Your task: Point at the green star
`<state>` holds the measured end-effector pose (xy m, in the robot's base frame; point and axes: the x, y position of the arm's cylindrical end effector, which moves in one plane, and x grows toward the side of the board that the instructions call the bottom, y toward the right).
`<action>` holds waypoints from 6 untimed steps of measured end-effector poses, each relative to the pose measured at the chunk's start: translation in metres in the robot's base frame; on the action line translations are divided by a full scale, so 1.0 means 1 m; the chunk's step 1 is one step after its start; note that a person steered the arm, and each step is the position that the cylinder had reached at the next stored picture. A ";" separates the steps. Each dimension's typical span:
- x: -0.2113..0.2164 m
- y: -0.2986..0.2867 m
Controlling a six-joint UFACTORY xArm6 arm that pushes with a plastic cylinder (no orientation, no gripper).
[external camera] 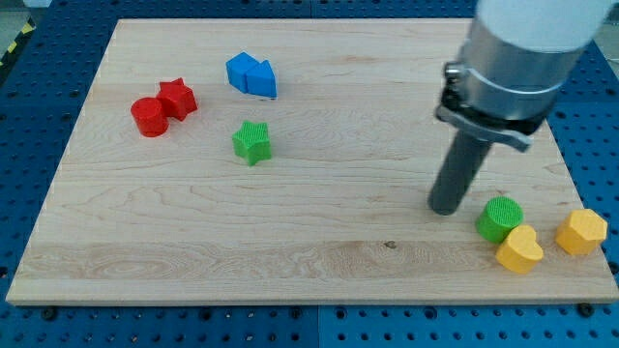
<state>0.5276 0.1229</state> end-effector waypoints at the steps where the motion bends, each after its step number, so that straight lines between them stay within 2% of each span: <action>1: 0.000 -0.066; 3: -0.019 -0.223; 4: -0.074 -0.248; 5: -0.089 -0.245; 6: -0.089 -0.205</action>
